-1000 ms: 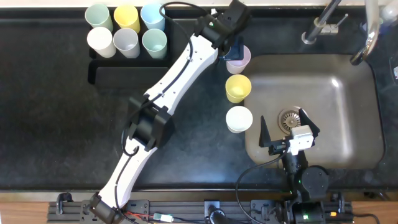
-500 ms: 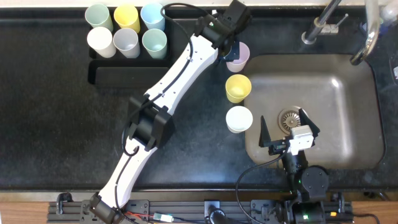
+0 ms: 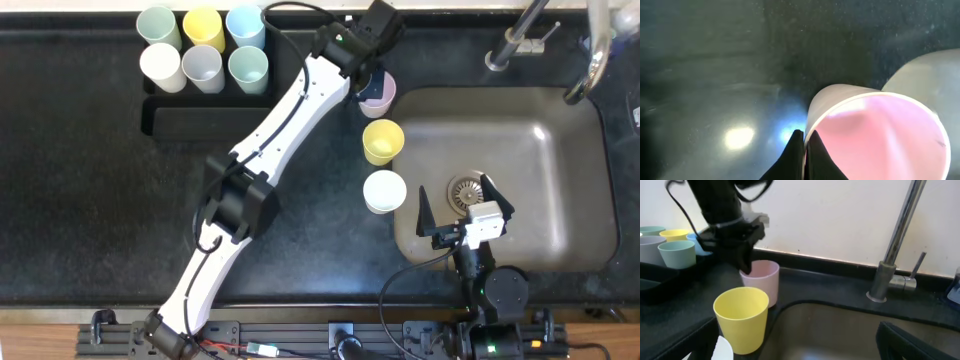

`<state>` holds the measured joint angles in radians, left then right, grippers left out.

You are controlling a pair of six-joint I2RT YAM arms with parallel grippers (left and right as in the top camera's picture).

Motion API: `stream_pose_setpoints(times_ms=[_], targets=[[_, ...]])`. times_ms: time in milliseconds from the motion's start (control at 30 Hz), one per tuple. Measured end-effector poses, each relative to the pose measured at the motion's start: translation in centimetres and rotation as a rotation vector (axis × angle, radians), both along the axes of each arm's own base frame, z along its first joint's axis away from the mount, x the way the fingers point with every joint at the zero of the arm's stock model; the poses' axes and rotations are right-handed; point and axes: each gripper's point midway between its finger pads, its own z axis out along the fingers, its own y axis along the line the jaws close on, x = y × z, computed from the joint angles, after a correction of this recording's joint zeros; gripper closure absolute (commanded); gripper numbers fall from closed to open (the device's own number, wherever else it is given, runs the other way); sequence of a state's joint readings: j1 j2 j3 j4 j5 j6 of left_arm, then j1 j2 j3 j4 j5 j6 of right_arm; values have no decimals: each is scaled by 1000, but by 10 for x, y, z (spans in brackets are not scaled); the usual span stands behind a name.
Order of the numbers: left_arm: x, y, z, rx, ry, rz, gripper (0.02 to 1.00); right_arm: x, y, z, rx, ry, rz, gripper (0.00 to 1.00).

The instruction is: Store Cups

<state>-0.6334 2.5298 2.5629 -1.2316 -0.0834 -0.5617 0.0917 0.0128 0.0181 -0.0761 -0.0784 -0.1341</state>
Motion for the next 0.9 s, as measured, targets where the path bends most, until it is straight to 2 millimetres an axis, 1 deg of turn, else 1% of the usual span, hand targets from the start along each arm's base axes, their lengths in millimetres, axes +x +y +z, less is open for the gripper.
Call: stream_pose_setpoints(times_ms=[33, 67, 100, 167, 200, 233, 300, 333, 400, 467, 500, 533, 567, 633, 700, 767, 833, 867, 900], targets=[[-3, 5, 11, 15, -7, -18, 985, 0, 0, 0, 0, 0, 0, 3], [-2, 9, 24, 13, -32, -24, 985, 0, 0, 0, 0, -1, 0, 3], [-2, 16, 53, 0, -79, -28, 985, 0, 0, -1, 1, 3, 0, 3], [-2, 29, 103, -37, -167, -30, 985, 0, 0, 0, 0, 1, 0, 3], [-4, 40, 132, -57, -215, -24, 985, 0, 0, 0, 0, 1, -1, 3], [-8, 58, 171, -82, -279, -9, 982, 0, 0, 0, 1, 1, 0, 3], [-21, 107, 249, -129, -428, 52, 985, 0, 0, 0, 0, 0, 0, 3], [-38, 149, 294, -138, -519, 109, 985, 0, 0, 0, 0, 0, 0, 7], [-60, 203, 330, -130, -602, 196, 985, 0, 0, 0, 0, 0, 0, 3], [-80, 248, 339, -91, -625, 268, 985, 0, 0, 0, 0, 0, 0, 3], [-92, 281, 334, -45, -617, 328, 985, 0, 0, 0, 0, 0, 0, 3], [-98, 299, 328, -21, -604, 359, 985, 0, 0, 0, 0, 0, 0, 3], [-103, 320, 315, 11, -574, 398, 985, 0, 0, 0, 0, 0, 0, 5], [-109, 348, 284, 51, -499, 448, 985, 0, 0, 0, 0, -1, 0, 3], [-110, 370, 254, 72, -436, 477, 985, 0, 0, 0, 1, 0, 0, 3], [-109, 390, 218, 77, -367, 501, 985, 0, 0, 0, 0, 0, 0, 5], [-111, 400, 186, 77, -302, 505, 985, 0, 0, 0, 0, 0, 0, 5], [-112, 403, 172, 75, -276, 499, 985, 0, 0, 0, 1, 0, 0, 5], [-115, 405, 152, 73, -237, 492, 985, 0, 0, 0, 0, 0, 0, 3]])
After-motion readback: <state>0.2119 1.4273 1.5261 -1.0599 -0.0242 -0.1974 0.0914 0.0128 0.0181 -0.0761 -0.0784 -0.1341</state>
